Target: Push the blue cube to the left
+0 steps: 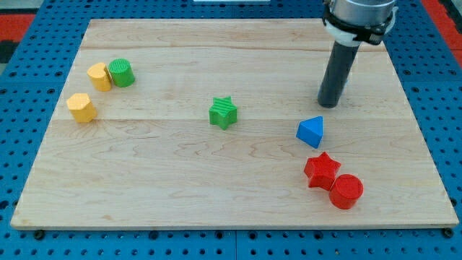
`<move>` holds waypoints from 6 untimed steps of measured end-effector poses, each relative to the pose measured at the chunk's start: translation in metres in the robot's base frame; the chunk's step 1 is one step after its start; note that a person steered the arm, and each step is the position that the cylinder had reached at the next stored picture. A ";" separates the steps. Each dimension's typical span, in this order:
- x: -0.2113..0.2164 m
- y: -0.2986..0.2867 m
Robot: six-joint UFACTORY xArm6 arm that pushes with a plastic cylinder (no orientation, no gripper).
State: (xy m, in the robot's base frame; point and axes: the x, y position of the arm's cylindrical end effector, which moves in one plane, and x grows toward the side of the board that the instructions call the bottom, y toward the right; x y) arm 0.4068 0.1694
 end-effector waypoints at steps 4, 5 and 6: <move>-0.026 -0.022; -0.043 -0.082; -0.090 -0.160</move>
